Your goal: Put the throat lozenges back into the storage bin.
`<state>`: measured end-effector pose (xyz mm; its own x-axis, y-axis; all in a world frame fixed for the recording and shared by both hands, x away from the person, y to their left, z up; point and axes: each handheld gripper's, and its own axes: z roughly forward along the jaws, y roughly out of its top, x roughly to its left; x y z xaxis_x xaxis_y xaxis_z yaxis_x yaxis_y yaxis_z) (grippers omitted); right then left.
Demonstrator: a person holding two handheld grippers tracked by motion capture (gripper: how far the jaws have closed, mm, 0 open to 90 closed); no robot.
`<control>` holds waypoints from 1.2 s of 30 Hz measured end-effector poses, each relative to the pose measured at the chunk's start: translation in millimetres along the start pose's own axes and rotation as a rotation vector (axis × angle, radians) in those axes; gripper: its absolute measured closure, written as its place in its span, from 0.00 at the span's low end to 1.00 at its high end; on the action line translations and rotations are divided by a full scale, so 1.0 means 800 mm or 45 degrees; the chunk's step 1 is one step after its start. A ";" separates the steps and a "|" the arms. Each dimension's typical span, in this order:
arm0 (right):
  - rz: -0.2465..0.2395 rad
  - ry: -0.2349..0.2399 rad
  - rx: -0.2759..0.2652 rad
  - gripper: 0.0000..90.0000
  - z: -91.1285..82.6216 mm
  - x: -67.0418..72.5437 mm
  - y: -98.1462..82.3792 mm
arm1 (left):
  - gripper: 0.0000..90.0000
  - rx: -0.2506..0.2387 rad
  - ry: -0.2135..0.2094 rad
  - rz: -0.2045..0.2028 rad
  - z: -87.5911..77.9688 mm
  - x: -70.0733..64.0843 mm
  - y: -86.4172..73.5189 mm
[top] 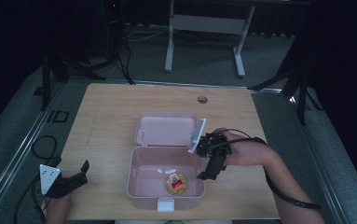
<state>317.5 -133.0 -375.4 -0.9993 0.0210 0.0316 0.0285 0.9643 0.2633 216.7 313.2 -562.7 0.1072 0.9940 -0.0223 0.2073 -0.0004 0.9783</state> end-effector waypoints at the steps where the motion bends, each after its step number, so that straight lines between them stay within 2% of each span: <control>1: 0.007 -0.010 -0.017 0.15 -0.003 -0.001 -0.008 | 0.00 0.000 0.000 -0.001 0.000 0.000 0.000; 3: 0.014 -0.025 -0.033 0.15 -0.005 -0.002 -0.015 | 0.00 0.001 0.000 -0.001 0.000 0.000 0.000; 5: 0.049 -0.061 -0.071 0.15 -0.006 -0.006 -0.038 | 0.00 0.003 0.000 0.003 0.000 0.000 0.000; 9: 0.087 -0.090 -0.128 0.15 0.003 -0.012 -0.063 | 0.00 0.002 0.001 0.001 0.000 0.000 0.000; 11: 0.094 -0.150 -0.146 0.15 0.013 -0.016 -0.078 | 0.00 0.005 0.001 0.002 0.000 0.000 0.000; 14: 0.170 -0.180 -0.156 0.15 0.030 -0.026 -0.097 | 0.00 0.004 0.001 0.003 0.000 0.000 0.000; 16: 0.211 -0.210 -0.197 0.15 0.039 -0.032 -0.107 | 0.00 0.002 -0.001 0.002 0.000 0.000 0.000; 18: 0.265 -0.270 -0.233 0.15 0.050 -0.038 -0.119 | 0.00 0.002 -0.001 0.002 0.000 0.000 0.000; 23: 0.416 -0.385 -0.383 0.15 0.072 -0.050 -0.157 | 0.00 0.001 -0.002 0.000 0.000 0.000 0.000; 25: 0.458 -0.473 -0.435 0.15 0.082 -0.051 -0.171 | 0.00 0.003 -0.002 0.001 0.000 0.000 0.000; 28: 0.543 -0.508 -0.520 0.15 0.094 -0.054 -0.192 | 0.00 0.001 -0.002 -0.001 0.000 0.000 0.000; 30: 0.589 -0.551 -0.560 0.14 0.101 -0.055 -0.204 | 0.00 0.004 -0.002 0.002 0.000 0.000 0.000; 32: 0.635 -0.639 -0.596 0.15 0.106 -0.055 -0.216 | 0.00 0.003 -0.002 0.001 0.000 0.000 0.000; 34: 0.683 -0.679 -0.631 0.14 0.109 -0.055 -0.228 | 0.00 0.002 -0.001 0.001 0.000 0.000 0.000; 36: 0.731 -0.745 -0.662 0.15 0.111 -0.055 -0.240 | 0.00 0.003 -0.002 0.001 0.000 0.000 0.000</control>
<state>353.9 -296.0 -512.6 -0.6800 0.7157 -0.1594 0.3831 0.5322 0.7550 216.8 313.3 -562.7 0.1088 0.9938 -0.0216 0.2096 -0.0017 0.9778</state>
